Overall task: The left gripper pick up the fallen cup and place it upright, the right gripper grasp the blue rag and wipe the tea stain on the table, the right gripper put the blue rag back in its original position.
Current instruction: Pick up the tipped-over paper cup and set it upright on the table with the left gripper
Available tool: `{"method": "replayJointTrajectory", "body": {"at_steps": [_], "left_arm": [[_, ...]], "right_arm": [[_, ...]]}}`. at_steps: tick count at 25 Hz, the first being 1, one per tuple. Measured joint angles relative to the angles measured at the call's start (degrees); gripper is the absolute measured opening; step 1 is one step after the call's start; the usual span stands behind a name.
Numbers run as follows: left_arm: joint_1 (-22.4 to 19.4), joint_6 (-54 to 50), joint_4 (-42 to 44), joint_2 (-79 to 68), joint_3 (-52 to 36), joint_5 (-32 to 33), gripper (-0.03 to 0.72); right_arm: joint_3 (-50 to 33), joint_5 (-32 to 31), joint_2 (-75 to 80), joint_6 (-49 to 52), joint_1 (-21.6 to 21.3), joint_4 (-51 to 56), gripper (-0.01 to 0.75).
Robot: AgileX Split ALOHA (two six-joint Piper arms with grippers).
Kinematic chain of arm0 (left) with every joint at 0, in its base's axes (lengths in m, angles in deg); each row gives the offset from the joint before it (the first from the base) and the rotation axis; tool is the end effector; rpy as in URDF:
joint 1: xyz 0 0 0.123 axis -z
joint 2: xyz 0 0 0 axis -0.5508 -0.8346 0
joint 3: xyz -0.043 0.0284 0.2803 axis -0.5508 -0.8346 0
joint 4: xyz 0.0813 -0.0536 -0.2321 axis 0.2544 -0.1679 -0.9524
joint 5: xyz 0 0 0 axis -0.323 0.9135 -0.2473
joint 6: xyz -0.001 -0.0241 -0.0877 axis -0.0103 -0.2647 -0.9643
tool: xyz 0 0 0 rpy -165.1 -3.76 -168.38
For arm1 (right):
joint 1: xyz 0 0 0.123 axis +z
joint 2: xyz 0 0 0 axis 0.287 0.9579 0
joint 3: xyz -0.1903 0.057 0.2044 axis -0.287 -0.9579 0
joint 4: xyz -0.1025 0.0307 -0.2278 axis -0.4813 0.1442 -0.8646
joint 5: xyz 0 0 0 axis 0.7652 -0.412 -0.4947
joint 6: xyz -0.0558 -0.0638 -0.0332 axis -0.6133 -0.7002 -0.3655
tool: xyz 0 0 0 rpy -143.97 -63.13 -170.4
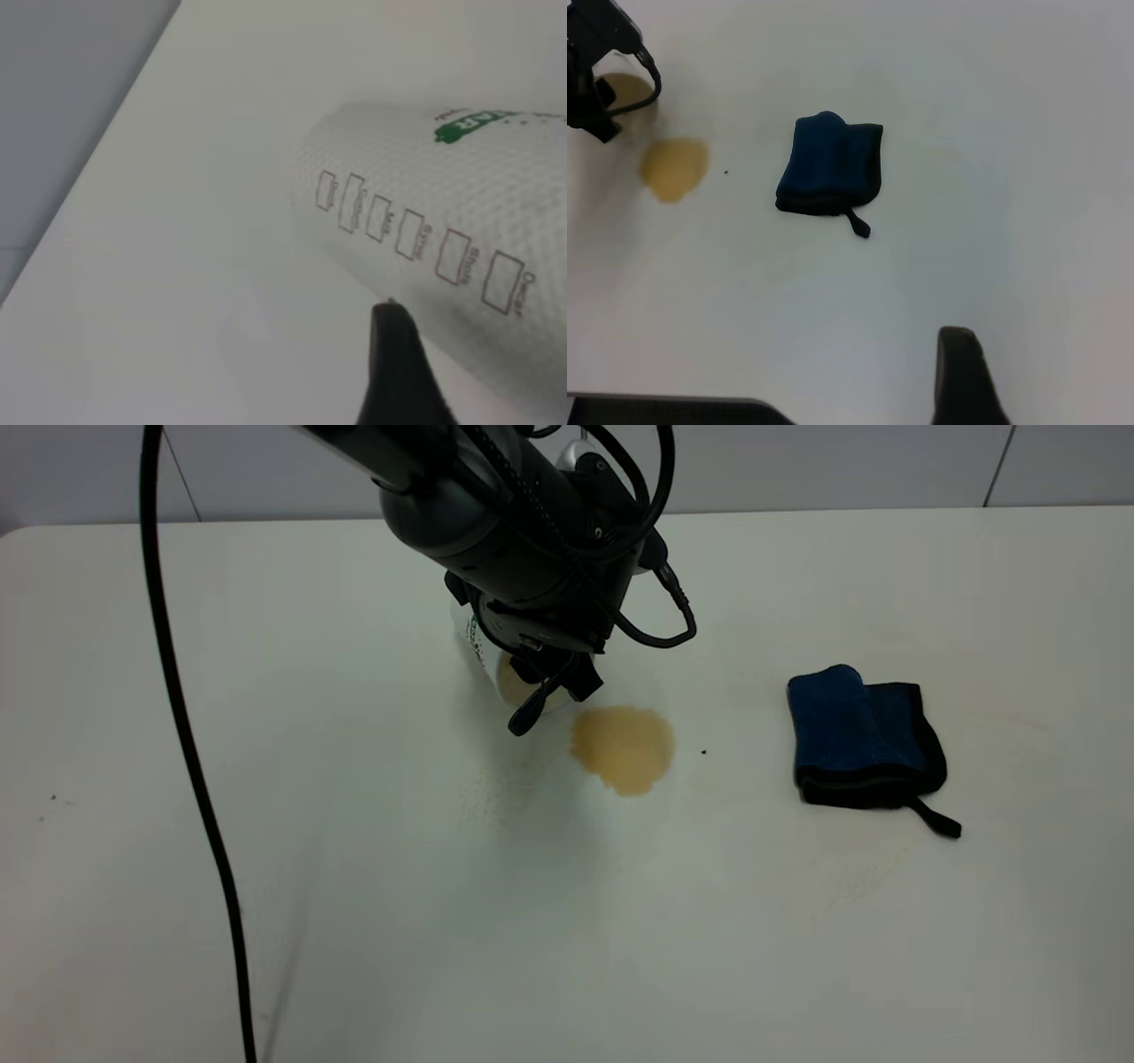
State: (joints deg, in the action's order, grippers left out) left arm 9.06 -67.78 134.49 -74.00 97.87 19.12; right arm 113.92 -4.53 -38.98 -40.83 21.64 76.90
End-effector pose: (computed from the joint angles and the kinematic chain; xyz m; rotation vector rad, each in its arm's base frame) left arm 0.3897 -0.2864 0.0156 0.9736 2.1724 0.5595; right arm -0.0058 -0.0049 0.2640 0.0573 2.1126 0.0697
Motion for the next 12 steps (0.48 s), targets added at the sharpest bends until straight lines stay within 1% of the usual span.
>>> {"method": "replayJointTrajectory", "body": {"at_steps": [1,3,5,7,8,10,12], "left_arm": [[-0.19,-0.62,0.69,-0.07,0.00,0.35,0.462],[-0.66,-1.28,1.57,-0.13,0.00,0.60,0.376],[-1.18,-1.21,1.55,-0.13,0.00,1.20,0.261],[-1.38,-0.36,1.55,-0.13,0.00,1.60,0.115],[-1.38,0.10,1.55,-0.13,0.00,1.92,0.071],[-1.38,1.32,1.73,0.47,0.00,2.80,0.026],[-1.38,2.91,1.39,1.81,0.00,3.54,0.009]], "right_arm": [[0.00,0.00,0.00,0.00,0.00,0.00,0.499],[0.00,0.00,0.00,0.00,0.00,0.00,0.499],[0.00,0.00,0.00,0.00,0.00,0.00,0.499],[0.00,0.00,0.00,0.00,0.00,0.00,0.499],[0.00,0.00,0.00,0.00,0.00,0.00,0.499],[0.00,0.00,0.00,0.00,0.00,0.00,0.499],[0.00,0.00,0.00,0.00,0.00,0.00,0.499]]}}
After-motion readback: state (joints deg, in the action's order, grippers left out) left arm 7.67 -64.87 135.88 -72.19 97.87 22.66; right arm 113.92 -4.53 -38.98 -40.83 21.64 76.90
